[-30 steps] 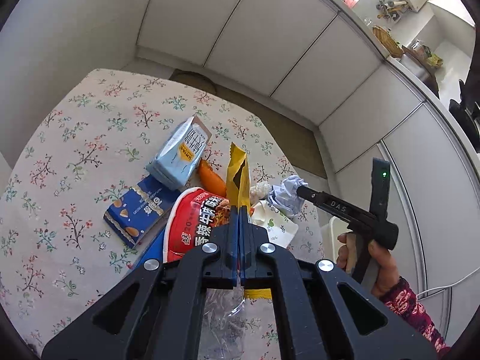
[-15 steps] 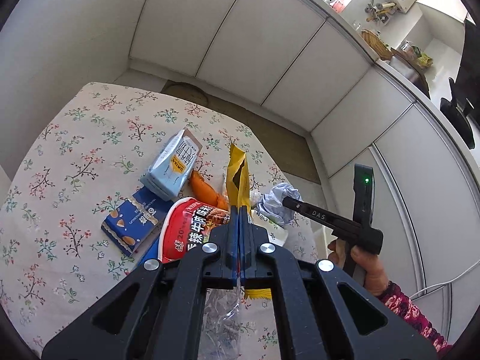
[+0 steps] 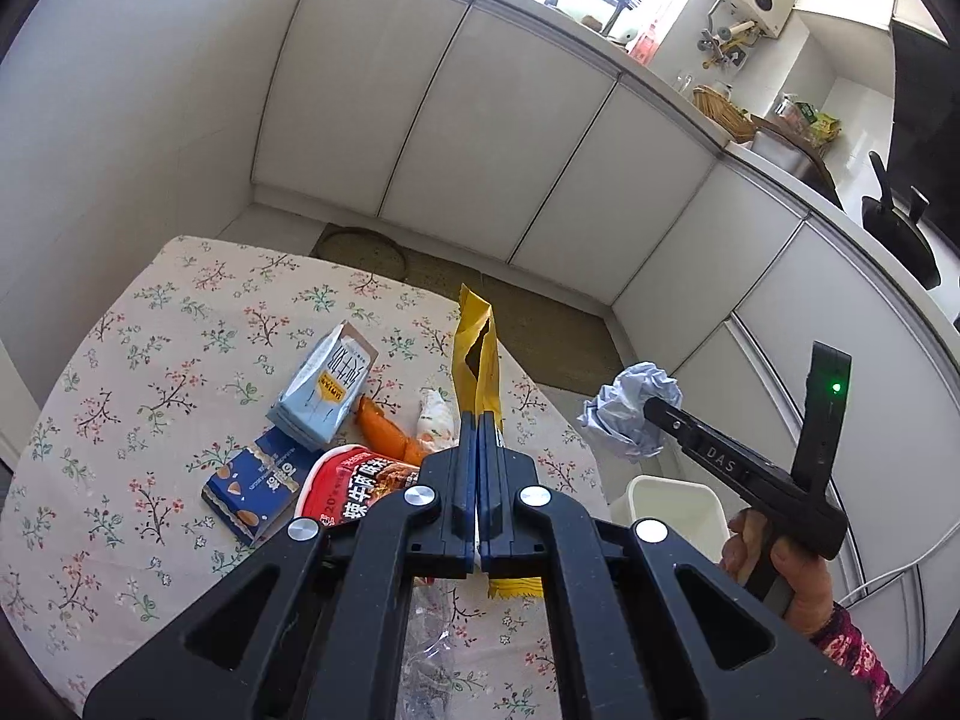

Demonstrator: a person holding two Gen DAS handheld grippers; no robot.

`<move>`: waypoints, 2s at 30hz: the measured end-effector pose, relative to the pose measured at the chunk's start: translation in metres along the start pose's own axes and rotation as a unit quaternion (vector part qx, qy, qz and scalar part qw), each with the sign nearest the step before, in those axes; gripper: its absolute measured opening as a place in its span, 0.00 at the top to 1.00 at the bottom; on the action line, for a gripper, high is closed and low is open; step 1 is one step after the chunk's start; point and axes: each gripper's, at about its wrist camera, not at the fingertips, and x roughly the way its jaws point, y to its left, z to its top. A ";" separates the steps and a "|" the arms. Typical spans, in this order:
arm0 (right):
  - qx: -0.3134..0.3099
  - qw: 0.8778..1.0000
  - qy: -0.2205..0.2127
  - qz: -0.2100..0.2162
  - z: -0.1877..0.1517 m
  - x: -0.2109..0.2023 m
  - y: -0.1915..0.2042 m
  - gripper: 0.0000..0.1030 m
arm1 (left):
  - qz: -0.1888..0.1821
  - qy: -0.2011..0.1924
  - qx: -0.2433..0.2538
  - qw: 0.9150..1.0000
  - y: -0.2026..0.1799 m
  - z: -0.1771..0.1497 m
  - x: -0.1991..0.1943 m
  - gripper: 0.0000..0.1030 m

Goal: Collect trash
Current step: 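Carry the paper ball to the white bin and open the right tool, then lower the yellow packet into the white bin and open the left tool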

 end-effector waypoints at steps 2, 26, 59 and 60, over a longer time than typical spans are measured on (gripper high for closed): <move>-0.003 1.000 -0.016 -0.016 0.000 -0.015 -0.006 0.77 | -0.002 -0.006 0.008 1.000 -0.007 0.000 -0.003 1.00; 0.041 0.976 -0.030 -0.210 -0.049 -0.113 -0.141 0.71 | -0.079 0.041 0.073 0.993 -0.135 -0.062 0.048 1.00; 0.069 0.916 -0.070 -0.388 -0.056 -0.155 -0.193 0.06 | 0.017 0.070 0.169 0.983 -0.236 -0.084 0.146 0.07; 0.061 0.916 -0.073 -0.389 -0.057 -0.154 -0.187 0.06 | 0.030 0.067 0.168 0.983 -0.232 -0.081 0.144 0.07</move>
